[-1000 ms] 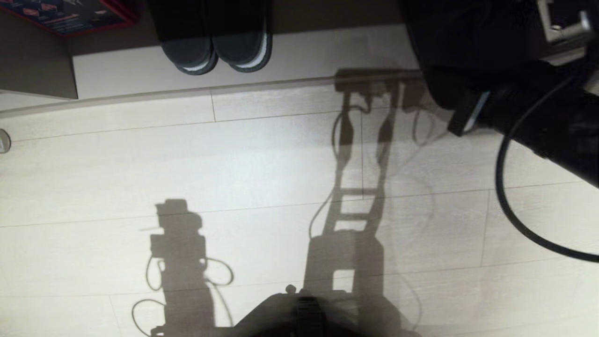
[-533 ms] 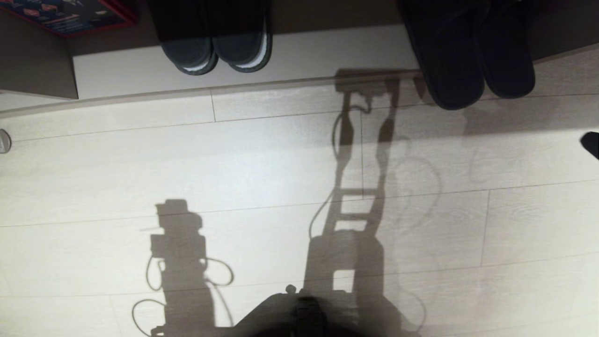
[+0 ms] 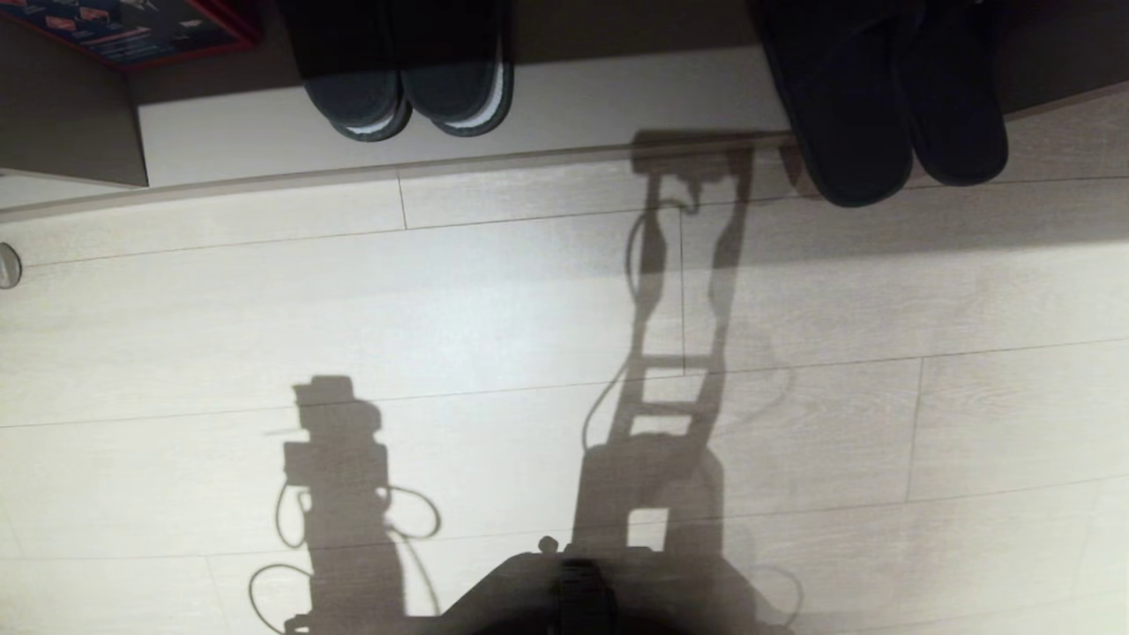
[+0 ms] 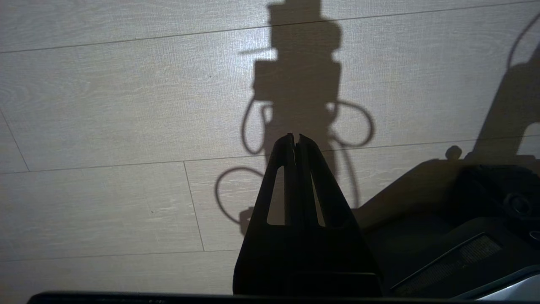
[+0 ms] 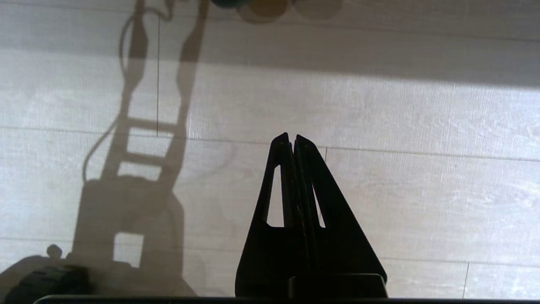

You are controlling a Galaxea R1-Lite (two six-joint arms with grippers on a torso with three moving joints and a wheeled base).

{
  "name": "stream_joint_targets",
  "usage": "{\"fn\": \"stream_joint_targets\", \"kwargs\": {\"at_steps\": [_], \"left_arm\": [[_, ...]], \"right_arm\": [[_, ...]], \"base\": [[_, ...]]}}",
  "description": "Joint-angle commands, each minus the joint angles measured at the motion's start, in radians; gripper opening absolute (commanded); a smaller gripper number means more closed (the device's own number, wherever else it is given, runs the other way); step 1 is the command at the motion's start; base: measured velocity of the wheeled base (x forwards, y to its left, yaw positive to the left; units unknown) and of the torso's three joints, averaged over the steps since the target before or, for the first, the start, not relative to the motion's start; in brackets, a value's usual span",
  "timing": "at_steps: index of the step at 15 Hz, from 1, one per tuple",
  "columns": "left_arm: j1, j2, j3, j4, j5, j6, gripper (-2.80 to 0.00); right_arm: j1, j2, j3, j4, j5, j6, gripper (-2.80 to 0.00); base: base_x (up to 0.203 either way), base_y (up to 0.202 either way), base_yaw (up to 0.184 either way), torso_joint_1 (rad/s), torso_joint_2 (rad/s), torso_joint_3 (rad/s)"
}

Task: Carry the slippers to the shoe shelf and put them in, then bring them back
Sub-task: Pick up the slippers in the shoe cabinet

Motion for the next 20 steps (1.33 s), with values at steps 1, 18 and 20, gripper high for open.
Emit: {"fn": "stream_joint_targets", "kwargs": {"at_steps": [1,18,20], "left_arm": [[0.002,0.0,0.0,-0.001,0.0,0.0,-2.8],[0.0,0.0,0.0,-0.001,0.0,0.0,-2.8],[0.002,0.0,0.0,-0.001,0.0,0.0,-2.8]], "right_arm": [[-0.015,-0.105,0.092,0.01,0.004,0.002,-2.8],[-0.021,-0.293,0.158,0.31,0.049,0.015,-2.8],[-0.02,-0.149,0.051,0.285,0.074,0.01,-2.8]], "base": [[0.0,0.0,0.0,0.0,0.0,0.0],[0.0,0.0,0.0,0.0,0.0,0.0],[0.0,0.0,0.0,0.0,0.0,0.0]]}}
